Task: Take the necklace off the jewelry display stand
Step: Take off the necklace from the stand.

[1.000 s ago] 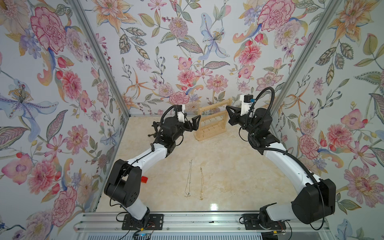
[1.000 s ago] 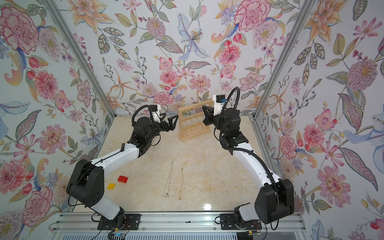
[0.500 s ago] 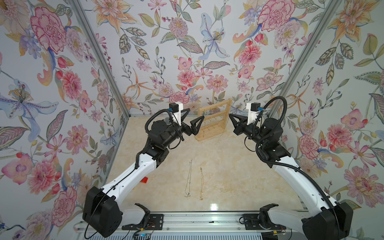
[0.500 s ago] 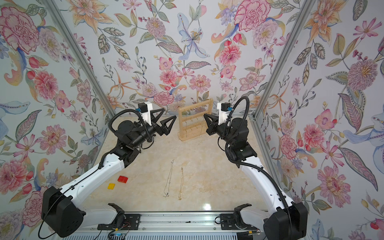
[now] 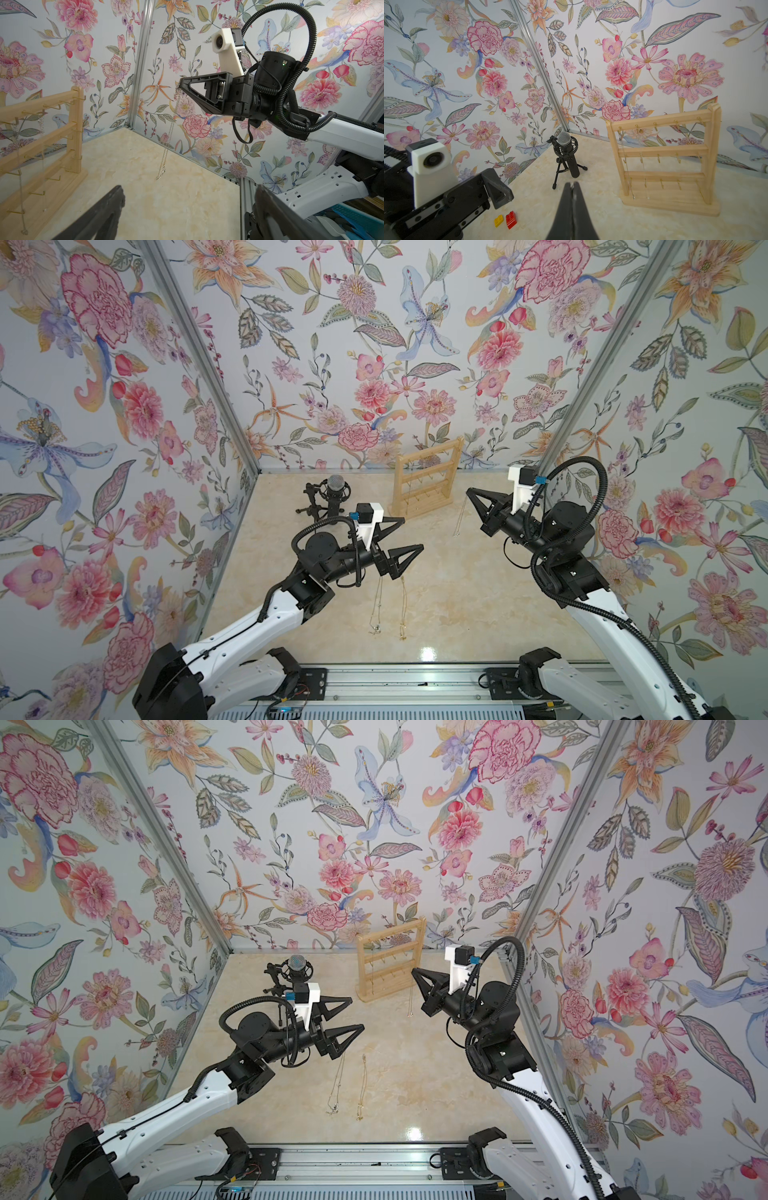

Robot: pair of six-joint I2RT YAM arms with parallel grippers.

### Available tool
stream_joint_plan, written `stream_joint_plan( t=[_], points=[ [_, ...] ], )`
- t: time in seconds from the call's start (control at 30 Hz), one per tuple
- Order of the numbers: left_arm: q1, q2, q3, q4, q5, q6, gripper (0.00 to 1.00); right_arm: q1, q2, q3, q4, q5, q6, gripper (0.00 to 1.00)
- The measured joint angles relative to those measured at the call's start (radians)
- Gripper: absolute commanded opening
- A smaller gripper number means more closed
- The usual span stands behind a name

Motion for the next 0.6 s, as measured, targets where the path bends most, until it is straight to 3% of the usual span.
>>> stream_joint_plan(
  t=[0.27,0.6],
  points=[
    [-0.106,-0.071,-0.147,0.010,-0.032,-0.018,0.96,0.005,-0.079,-0.068,-0.055,-0.073,0.068,0.00],
    [-0.142,-0.024,-0.155,-0.011,-0.061,0.022,0.92,0.006,-0.153,-0.140,-0.134,-0.119,0.113,0.00]
  ],
)
